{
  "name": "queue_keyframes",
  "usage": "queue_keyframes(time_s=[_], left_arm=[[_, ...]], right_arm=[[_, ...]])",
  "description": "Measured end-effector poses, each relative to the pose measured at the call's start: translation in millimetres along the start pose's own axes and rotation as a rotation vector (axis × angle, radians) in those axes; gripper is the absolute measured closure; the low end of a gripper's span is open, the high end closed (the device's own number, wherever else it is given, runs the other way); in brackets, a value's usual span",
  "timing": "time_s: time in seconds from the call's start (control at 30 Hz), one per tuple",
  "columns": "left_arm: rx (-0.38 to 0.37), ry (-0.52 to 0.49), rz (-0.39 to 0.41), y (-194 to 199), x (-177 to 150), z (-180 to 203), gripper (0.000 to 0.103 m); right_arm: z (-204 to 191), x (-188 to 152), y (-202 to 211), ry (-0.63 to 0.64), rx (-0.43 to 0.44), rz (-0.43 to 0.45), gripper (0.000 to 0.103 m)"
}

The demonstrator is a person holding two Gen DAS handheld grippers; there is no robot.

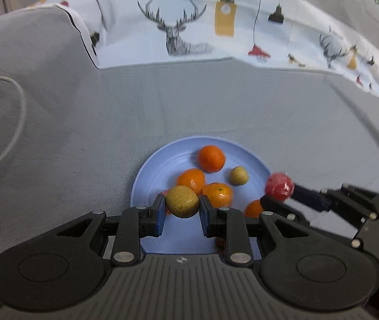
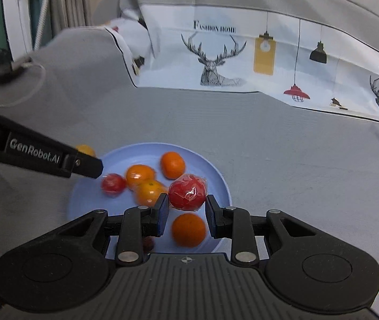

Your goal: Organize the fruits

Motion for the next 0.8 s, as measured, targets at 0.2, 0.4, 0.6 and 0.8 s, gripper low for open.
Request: queue_keyframes(time_s=[0.2, 0.4, 0.6, 0.8], left_arm=[[-0.008, -0.018, -0.075, -23.9, 3.3, -4.9, 0.022], [0.023, 0.011, -0.037, 14.0, -0.9, -7.7, 0.001], [0.083, 0.003, 0.016, 63.8, -19.5, -2.5, 0.0], [0.099, 0.008, 0.055, 102.6, -47.4, 0.9, 0.0]], right_arm=[[-1.6, 0.1, -22.2, 0.028, -0.011, -0.056, 0.045], [1.3, -2.4, 10.9, -0.036, -0.005, -0.07, 0.02], [-5.7, -14.5, 71.8, -0.08, 0.006, -0.051, 0.006], [-17.7, -25.6, 123.9, -0.083, -0.01, 0.012, 0.002]])
Point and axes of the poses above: each gripper's, at about its wrist camera, not at the fingertips, and y roughly against the way its jaws point, z to its right, x to its top, the point moved 2 cm from there along -y, roughly the way its jaws point, and after that the axes turned 13 degrees about y, right-handed, at the moved point
